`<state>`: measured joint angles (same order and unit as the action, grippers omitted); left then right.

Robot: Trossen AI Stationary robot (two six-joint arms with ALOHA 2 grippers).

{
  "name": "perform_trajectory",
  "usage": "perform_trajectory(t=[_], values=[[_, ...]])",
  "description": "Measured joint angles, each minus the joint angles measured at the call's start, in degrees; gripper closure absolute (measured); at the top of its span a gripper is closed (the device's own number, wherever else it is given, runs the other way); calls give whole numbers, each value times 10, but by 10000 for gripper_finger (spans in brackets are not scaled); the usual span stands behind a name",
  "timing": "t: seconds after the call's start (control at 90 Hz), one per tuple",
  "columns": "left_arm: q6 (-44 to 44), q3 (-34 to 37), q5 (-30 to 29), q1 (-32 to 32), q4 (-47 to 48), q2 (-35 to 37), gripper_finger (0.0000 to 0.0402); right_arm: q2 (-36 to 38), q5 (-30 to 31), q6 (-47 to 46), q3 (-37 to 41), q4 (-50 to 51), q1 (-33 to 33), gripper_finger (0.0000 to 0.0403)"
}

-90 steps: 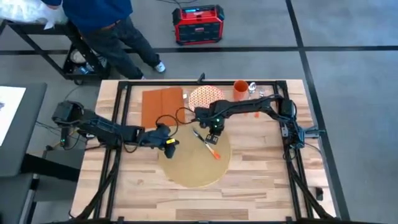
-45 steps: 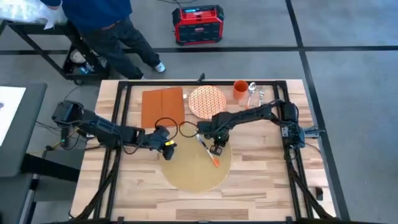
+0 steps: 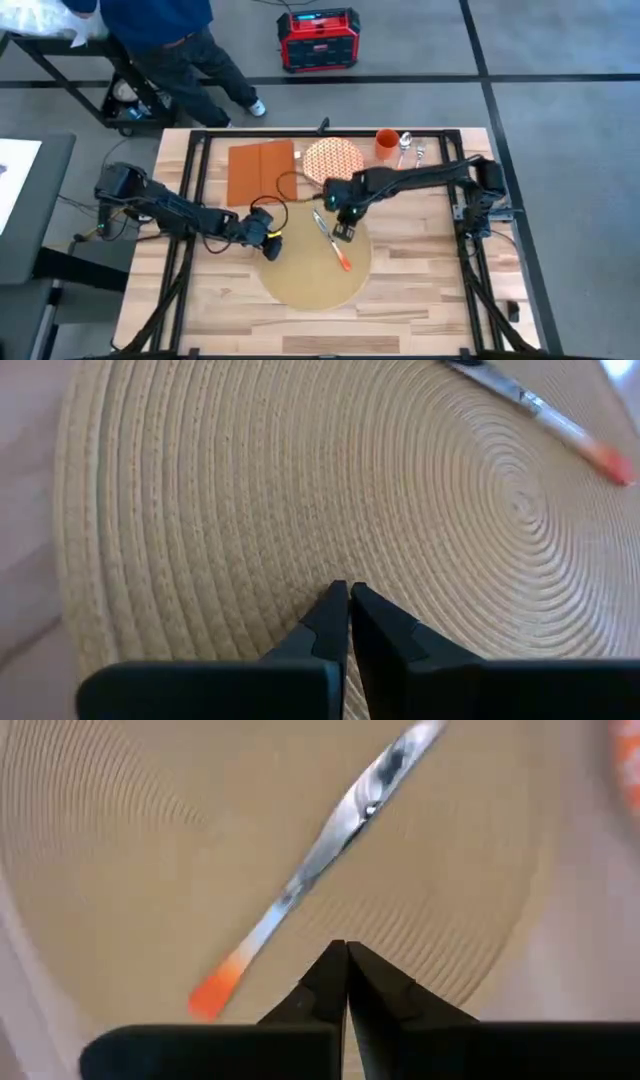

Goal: Set table place
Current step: Adjust the placemat

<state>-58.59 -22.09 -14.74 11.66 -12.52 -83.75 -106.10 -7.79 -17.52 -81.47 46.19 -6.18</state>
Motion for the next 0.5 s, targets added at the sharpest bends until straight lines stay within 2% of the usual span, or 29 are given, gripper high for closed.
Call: perform_trajectory(t=[0.2,0.5], values=[[8,-1,10,-1,1,-12,401,-31,1,44,17,15,-58,403],[39,0,12,-3,12,-13,401,-31,-58,103,90,-9,-84,403]])
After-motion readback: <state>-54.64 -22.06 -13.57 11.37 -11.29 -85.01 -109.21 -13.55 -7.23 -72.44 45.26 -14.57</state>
